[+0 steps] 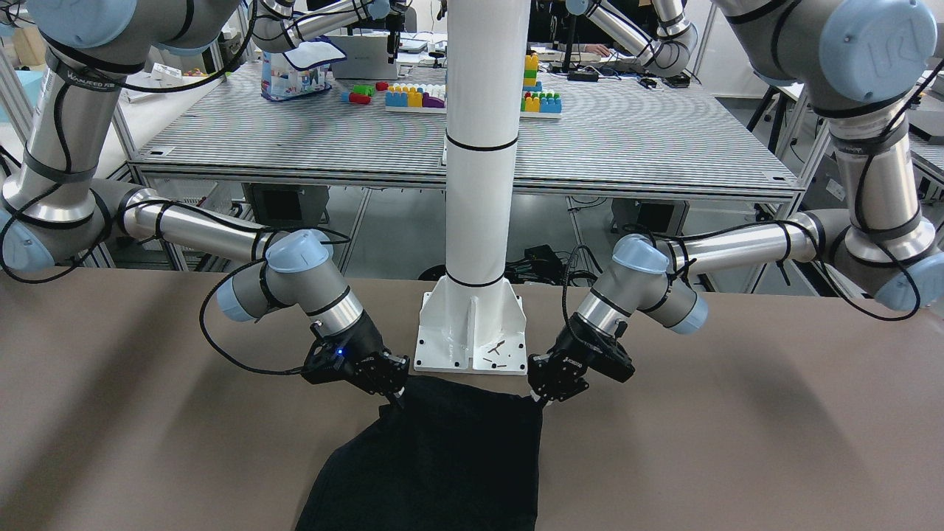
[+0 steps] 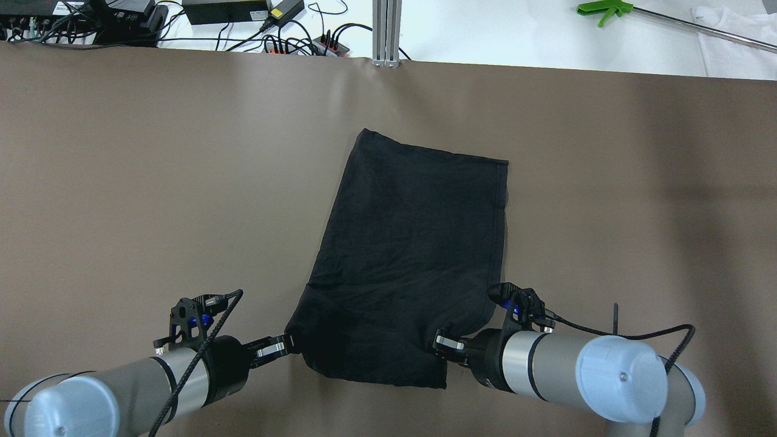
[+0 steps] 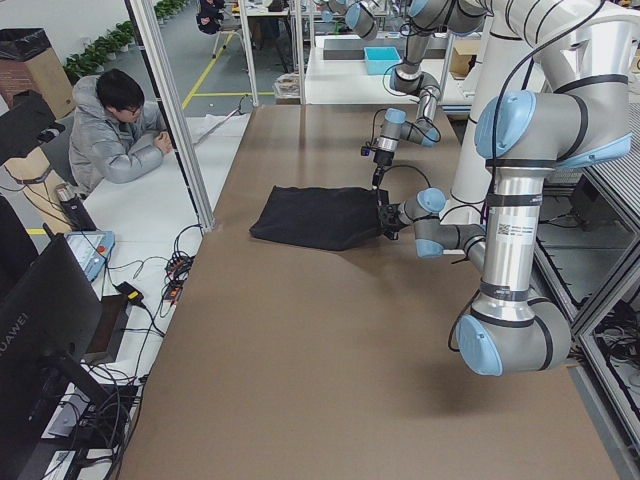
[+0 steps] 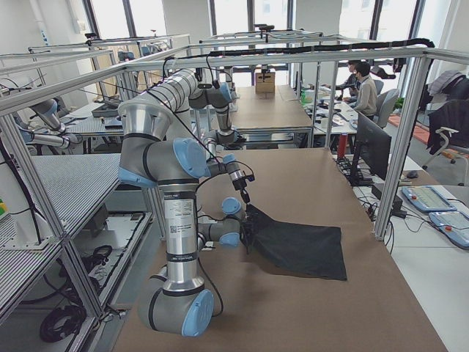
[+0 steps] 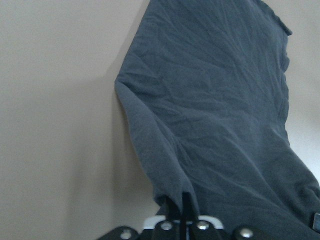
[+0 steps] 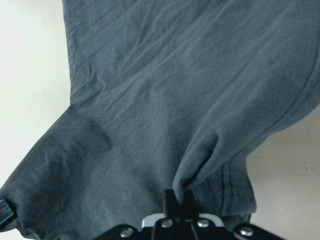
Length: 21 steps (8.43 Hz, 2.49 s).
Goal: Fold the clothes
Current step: 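Lift the near end with both grippers and fold it toward the far edge, then lay the folded end down and open both grippers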
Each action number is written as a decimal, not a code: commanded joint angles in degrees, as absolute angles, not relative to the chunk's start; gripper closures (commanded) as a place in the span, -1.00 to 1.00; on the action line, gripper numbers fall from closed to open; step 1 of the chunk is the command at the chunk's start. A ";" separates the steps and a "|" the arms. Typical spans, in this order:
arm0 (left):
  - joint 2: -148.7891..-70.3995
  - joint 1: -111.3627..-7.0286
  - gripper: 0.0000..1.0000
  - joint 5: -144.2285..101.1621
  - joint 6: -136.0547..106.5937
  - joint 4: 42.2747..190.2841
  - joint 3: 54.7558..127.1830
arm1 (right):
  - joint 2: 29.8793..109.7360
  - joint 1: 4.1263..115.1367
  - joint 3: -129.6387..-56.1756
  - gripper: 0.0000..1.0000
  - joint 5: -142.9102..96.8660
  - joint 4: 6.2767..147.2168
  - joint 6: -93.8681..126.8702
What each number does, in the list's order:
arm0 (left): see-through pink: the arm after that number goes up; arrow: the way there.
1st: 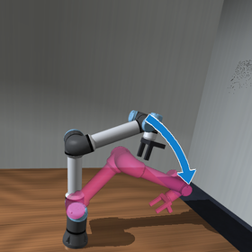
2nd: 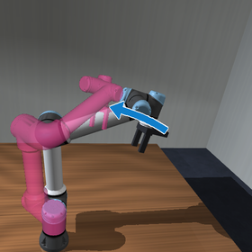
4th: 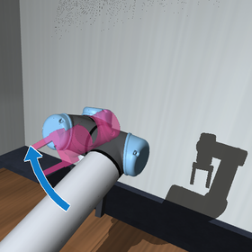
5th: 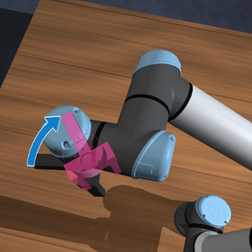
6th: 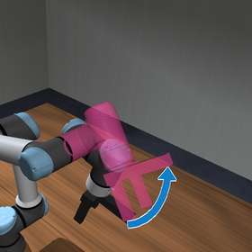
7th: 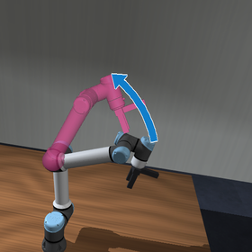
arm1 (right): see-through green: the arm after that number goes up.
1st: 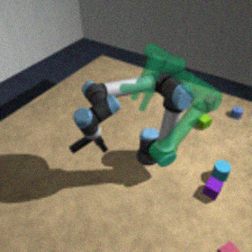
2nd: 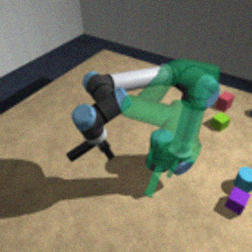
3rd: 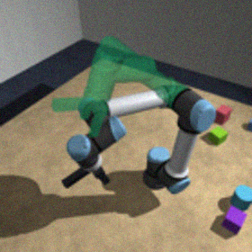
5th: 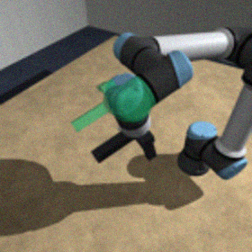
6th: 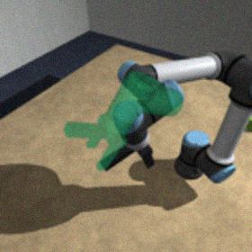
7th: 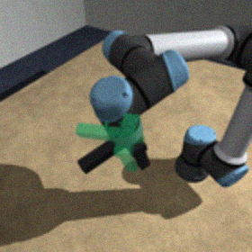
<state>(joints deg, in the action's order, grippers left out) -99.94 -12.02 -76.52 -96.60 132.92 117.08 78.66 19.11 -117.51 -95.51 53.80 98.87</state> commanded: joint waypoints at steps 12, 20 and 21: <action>-128.91 -34.98 1.00 -88.95 -96.59 123.66 94.96 | 67.88 37.53 -101.55 1.00 -97.12 58.36 96.50; -132.63 -36.74 1.00 -88.77 -96.33 127.62 83.06 | 64.25 38.41 -95.98 1.00 -94.75 58.10 97.20; -132.63 -36.74 1.00 -88.68 -96.42 127.62 83.06 | 64.25 38.50 -95.89 1.00 -94.75 58.10 97.29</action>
